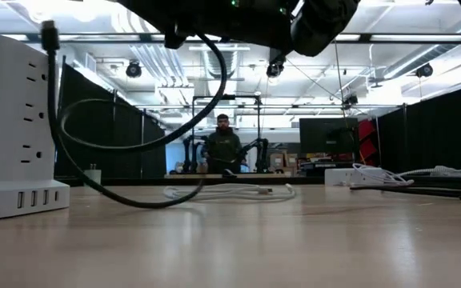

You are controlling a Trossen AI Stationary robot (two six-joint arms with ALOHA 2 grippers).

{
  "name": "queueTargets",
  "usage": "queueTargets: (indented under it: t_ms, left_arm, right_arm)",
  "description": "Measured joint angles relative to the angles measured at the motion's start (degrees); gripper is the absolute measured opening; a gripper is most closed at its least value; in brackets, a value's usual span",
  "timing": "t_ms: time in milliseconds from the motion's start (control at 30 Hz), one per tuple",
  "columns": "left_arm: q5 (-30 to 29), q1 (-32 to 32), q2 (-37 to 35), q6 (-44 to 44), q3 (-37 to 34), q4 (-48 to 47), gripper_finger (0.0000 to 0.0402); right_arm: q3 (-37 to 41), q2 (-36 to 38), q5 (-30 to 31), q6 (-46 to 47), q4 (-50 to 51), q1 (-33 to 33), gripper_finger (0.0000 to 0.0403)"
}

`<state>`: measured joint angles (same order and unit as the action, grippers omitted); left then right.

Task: Plug in charger cables
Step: Insert the left black charger cable into the bottom white outlet extension

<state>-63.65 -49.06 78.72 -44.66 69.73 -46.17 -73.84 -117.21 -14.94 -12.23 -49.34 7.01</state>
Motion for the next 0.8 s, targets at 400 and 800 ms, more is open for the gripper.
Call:
queueTargets:
  t_ms: [400,800]
  left_arm:
    - [10.6,0.0,-0.8,-8.1,0.0,-8.4,0.0103]
    - [24.2,0.0,2.5,-20.5,-0.1,-15.4,0.0103]
  right_arm:
    - [0.0,0.1,0.0,-2.6,4.8,0.0,0.0001]
    - [0.0,2.6,0.1,-4.3,11.4,0.0,0.0]
